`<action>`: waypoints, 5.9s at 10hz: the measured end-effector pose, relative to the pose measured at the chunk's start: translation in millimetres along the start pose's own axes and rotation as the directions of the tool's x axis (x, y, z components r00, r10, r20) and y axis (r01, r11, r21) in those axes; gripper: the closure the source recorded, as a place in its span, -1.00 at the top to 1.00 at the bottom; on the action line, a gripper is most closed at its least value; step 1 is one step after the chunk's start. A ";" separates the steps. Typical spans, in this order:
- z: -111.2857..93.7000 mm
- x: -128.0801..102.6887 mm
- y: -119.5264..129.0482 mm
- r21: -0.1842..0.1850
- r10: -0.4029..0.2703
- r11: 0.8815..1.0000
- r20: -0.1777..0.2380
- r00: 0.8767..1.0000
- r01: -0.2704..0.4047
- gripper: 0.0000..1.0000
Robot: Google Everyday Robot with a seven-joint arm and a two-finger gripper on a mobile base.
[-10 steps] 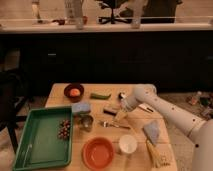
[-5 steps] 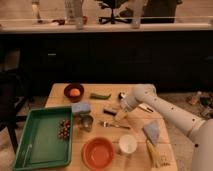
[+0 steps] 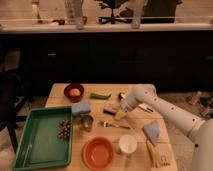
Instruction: Place eraser in red bowl
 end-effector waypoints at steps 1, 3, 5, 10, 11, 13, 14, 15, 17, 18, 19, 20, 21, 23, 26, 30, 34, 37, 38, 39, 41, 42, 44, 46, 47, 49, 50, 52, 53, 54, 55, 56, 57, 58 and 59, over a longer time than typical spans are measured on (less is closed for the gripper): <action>-0.4 -0.3 -0.7 0.002 0.000 1.000 0.003 1.000 0.000 -0.20; -0.3 -0.6 -0.8 0.003 0.000 1.000 0.003 1.000 0.000 -0.60; -0.1 -0.7 -0.7 0.003 -0.001 1.000 0.003 1.000 0.001 -0.95; 0.0 0.2 0.0 0.002 -0.002 1.000 0.000 1.000 0.002 -1.00; -3.4 -0.2 1.4 0.009 -0.016 1.000 -0.007 1.000 0.016 -1.00; -25.2 -17.1 1.4 0.041 -0.058 0.997 0.000 0.998 0.058 -1.00; -37.3 -27.2 2.5 0.053 -0.088 0.995 0.003 0.996 0.088 -1.00; -49.5 -38.4 4.7 0.060 -0.140 0.988 0.005 0.990 0.140 -1.00; -58.4 -50.9 11.8 0.037 -0.268 0.963 0.018 0.963 0.267 -1.00; -62.3 -56.6 17.1 0.016 -0.344 0.939 0.028 0.939 0.344 -1.00; -66.4 -61.4 22.1 -0.001 -0.406 0.914 0.038 0.913 0.406 -1.00; -70.9 -67.3 29.3 -0.017 -0.477 0.878 0.050 0.877 0.479 -1.00; -75.6 -76.6 39.9 -0.034 -0.547 0.835 0.063 0.835 0.549 -1.00; -84.4 -92.2 59.3 -0.048 -0.605 0.792 0.078 0.792 0.609 -1.00; -88.7 -100.9 90.3 -0.085 -0.684 0.720 0.084 0.725 0.689 -1.00; -87.0 -94.5 151.6 -0.210 -0.792 0.576 0.095 0.603 0.790 -1.00; -87.1 -93.2 153.1 -0.216 -0.794 0.572 0.095 0.600 0.791 -1.00; -86.2 -92.2 152.7 -0.213 -0.792 0.572 0.105 0.601 0.792 -1.00; -82.8 -92.6 156.0 -0.220 -0.799 0.552 0.137 0.586 0.804 -1.00; -79.1 -98.1 161.9 -0.228 -0.809 0.525 0.166 0.564 0.820 -1.00; -69.8 -114.8 181.4 -0.264 -0.836 0.435 0.235 0.495 0.861 -1.00; -66.2 -120.7 190.3 -0.286 -0.846 0.390 0.263 0.463 0.875 -1.00; -57.4 -131.9 213.7 -0.352 -0.863 0.279 0.315 0.394 0.894 -1.00; -53.5 -124.8 233.7 -0.436 -0.871 0.197 0.334 0.361 0.878 -1.00; -53.9 -113.0 244.9 -0.483 -0.869 0.175 0.334 0.365 0.858 -1.00; -59.4 -95.5 247.8 -0.502 -0.864 0.187 0.325 0.385 0.844 -1.00; -65.1 -82.2 249.3 -0.509 -0.860 0.202 0.316 0.400 0.837 -1.00; -73.8 -64.8 255.9 -0.510 -0.853 0.227 0.307 0.422 0.830 -1.00; -75.6 -59.2 261.4 -0.500 -0.850 0.238 0.307 0.428 0.833 -1.00; -76.0 -53.3 265.7 -0.498 -0.848 0.247 0.304 0.434 0.831 -1.00; -70.7 -50.8 270.6 -0.505 -0.848 0.241 0.305 0.433 0.828 -1.00; -64.2 -51.6 273.8 -0.505 -0.848 0.236 0.310 0.430 0.830 -1.00; -58.6 -50.9 275.4 -0.510 -0.848 0.229 0.314 0.428 0.829 -1.00; -54.7 -49.3 275.8 -0.513 -0.846 0.227 0.316 0.428 0.828 -1.00; -52.2 -48.4 275.7 -0.514 -0.845 0.227 0.318 0.429 0.827 -1.00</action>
